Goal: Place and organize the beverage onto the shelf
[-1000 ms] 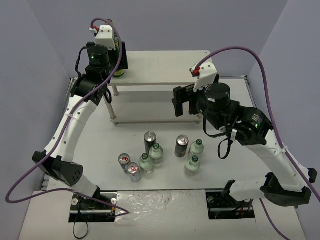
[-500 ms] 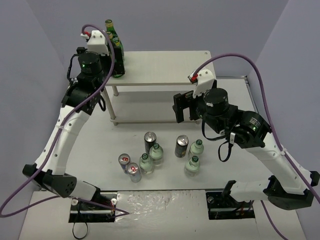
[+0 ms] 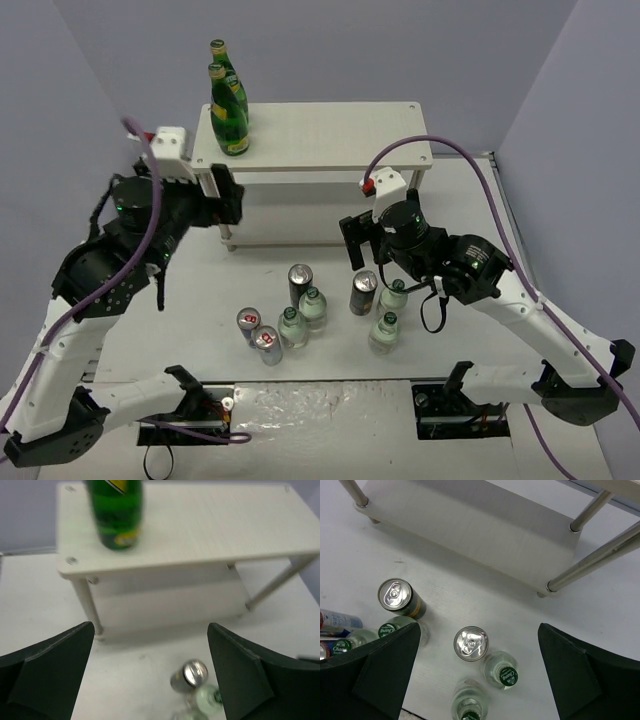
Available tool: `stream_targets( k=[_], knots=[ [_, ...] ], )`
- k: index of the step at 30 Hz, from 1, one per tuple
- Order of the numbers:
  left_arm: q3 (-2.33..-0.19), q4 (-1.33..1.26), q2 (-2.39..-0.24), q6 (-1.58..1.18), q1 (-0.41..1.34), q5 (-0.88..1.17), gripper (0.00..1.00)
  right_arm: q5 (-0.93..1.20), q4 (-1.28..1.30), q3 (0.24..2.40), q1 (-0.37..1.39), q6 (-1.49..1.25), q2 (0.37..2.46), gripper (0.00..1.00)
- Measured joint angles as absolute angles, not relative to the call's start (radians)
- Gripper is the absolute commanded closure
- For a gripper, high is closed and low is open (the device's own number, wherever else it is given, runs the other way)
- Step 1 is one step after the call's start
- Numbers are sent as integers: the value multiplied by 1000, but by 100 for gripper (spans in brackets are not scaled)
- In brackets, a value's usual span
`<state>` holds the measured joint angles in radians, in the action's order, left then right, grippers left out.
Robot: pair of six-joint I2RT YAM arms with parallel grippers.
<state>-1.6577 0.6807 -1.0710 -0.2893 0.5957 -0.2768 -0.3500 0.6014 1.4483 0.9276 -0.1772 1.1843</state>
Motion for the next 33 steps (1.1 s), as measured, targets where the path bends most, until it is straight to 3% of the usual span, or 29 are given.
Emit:
stream_targets(
  k=[5, 11, 13, 16, 28, 33],
  knots=[
    [-1632, 873, -1145, -409, 1005, -427, 6, -396, 600, 1439, 920, -192, 1161, 0],
    [-1516, 965, -1279, -529, 1240, -480, 2, -413, 599, 1433, 916, -208, 1101, 0],
    [-1500, 982, -1301, -563, 1269, -502, 0, -414, 599, 1430, 916, -209, 1077, 0],
    [-1464, 992, -1309, -615, 1275, -531, 11, -416, 598, 1430, 916, -209, 1054, 0],
    [-1240, 943, -1284, -739, 1249, -509, 31, -416, 595, 1430, 916, -208, 1078, 0],
    [-1161, 905, -1283, -758, 1228, -464, 45, -411, 594, 1430, 916, -208, 1089, 0]
  ],
)
